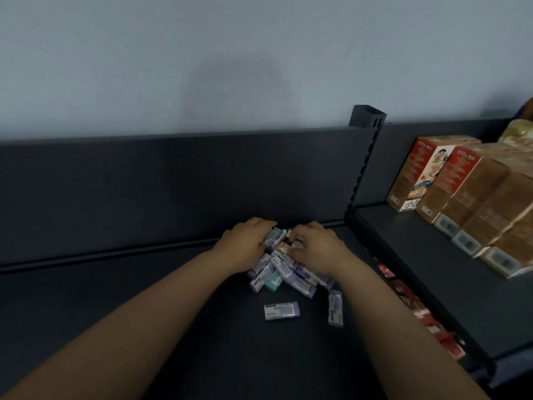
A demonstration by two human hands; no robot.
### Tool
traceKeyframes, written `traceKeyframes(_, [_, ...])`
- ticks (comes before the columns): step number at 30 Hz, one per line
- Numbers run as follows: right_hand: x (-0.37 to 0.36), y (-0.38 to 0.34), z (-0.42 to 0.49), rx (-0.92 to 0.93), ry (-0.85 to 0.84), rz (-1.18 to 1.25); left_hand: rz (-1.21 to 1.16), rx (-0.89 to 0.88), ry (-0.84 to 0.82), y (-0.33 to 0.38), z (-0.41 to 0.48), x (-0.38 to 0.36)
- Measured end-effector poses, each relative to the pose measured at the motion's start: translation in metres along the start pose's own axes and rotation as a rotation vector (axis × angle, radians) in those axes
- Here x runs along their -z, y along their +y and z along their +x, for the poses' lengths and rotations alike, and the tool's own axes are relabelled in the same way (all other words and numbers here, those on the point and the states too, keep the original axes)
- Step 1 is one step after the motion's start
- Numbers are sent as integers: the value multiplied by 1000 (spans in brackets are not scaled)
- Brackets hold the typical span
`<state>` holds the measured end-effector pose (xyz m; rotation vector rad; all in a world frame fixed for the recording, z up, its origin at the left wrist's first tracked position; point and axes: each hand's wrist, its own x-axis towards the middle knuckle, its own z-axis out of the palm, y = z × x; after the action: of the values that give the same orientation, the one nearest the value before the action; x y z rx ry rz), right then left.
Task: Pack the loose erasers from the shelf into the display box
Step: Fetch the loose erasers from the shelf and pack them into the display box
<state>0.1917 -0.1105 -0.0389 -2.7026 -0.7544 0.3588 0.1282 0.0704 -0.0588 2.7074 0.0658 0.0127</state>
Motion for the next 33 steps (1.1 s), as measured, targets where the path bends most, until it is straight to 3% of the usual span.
traceKeyframes(12, [6, 0, -11, 85, -138, -67, 23, 19, -22, 6, -22, 9])
traceKeyframes(17, [11, -11, -16, 113, -81, -117, -113, 133, 24, 1, -46, 17])
traceKeyframes(24, [40, -14, -25, 148, -56, 135, -249, 202, 136, -21, -83, 29])
traceKeyframes(30, [50, -47, -38, 325, -56, 322, -263, 201, 197, -40, -122, 45])
traceKeyframes(33, [41, -80, -47, 411, -109, 293, -264, 177, 225, -53, -148, 57])
